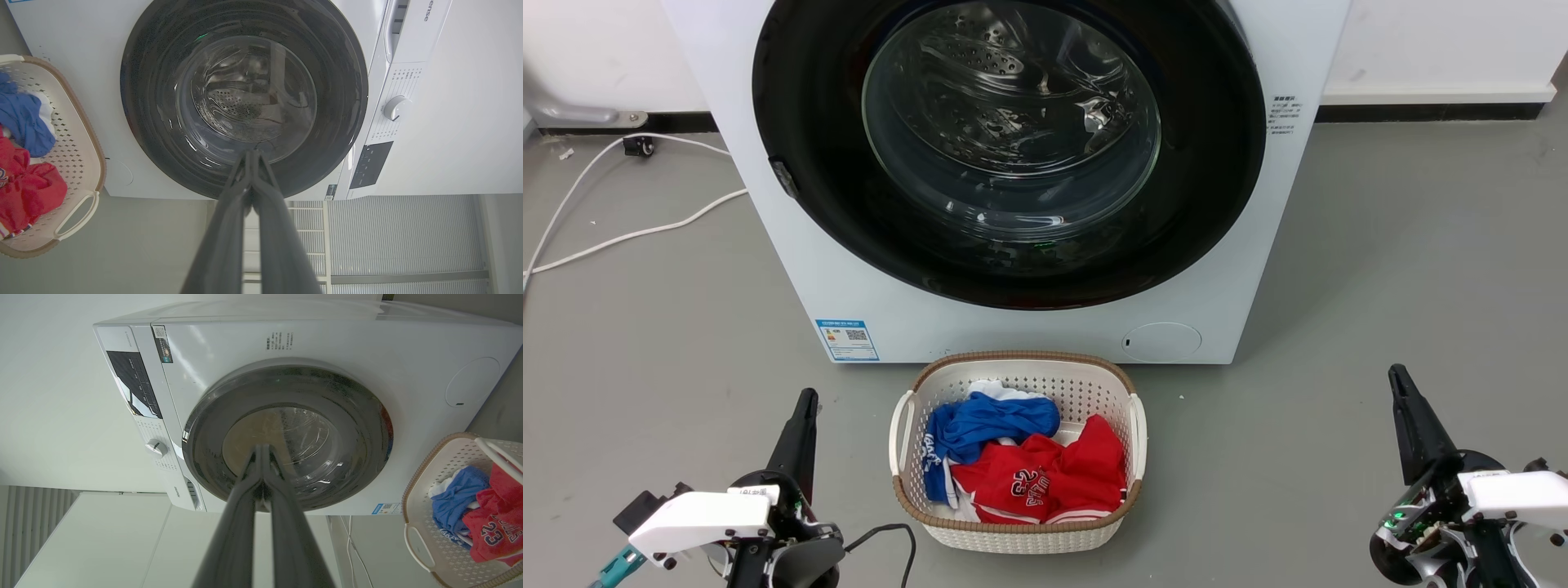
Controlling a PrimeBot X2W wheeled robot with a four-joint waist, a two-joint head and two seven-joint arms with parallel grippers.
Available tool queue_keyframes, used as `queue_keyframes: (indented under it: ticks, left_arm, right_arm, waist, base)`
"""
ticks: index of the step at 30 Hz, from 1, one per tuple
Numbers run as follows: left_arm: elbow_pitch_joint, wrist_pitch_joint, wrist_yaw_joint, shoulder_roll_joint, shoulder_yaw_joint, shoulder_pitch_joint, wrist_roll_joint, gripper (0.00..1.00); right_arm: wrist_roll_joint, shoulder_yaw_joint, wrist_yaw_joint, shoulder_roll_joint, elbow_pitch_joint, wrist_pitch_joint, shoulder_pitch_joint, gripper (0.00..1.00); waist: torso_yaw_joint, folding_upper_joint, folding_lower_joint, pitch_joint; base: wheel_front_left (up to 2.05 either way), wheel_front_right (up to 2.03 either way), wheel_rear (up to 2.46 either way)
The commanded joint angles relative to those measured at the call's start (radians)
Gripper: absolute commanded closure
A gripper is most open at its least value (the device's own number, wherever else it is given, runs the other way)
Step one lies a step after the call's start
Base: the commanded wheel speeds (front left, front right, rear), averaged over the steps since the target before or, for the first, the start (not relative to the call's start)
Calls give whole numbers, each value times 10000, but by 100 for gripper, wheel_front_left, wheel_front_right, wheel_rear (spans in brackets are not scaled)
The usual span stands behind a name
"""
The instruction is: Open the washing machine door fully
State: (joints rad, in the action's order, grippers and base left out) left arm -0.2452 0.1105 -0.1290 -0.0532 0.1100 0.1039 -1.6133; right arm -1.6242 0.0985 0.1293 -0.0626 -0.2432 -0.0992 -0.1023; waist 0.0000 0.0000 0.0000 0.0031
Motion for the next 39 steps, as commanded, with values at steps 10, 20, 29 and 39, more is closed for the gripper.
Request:
queue_keyframes:
  ticks: [10,20,29,39]
  left_arm:
    - [-11,18,-33,10,37,96,51,100]
    - [-11,25,-33,14,42,96,56,100]
    - [-11,30,-33,17,44,96,60,100]
    - [63,-493,6,23,-616,24,191,0]
  right_arm:
    - [81,33,26,49,-18,-53,-109,100]
    - [95,48,27,60,-18,-68,-111,100]
    - [107,62,27,71,-20,-71,-113,100]
    - [337,-113,-1,11,293,374,268,0]
  waist:
    - [0,0,0,0]
    - [0,0,0,0]
    - [0,0,0,0]
    - [-2,0,0,7]
  base:
    - [0,0,0]
    - [0,0,0]
    - [0,0,0]
    - [0,0,0]
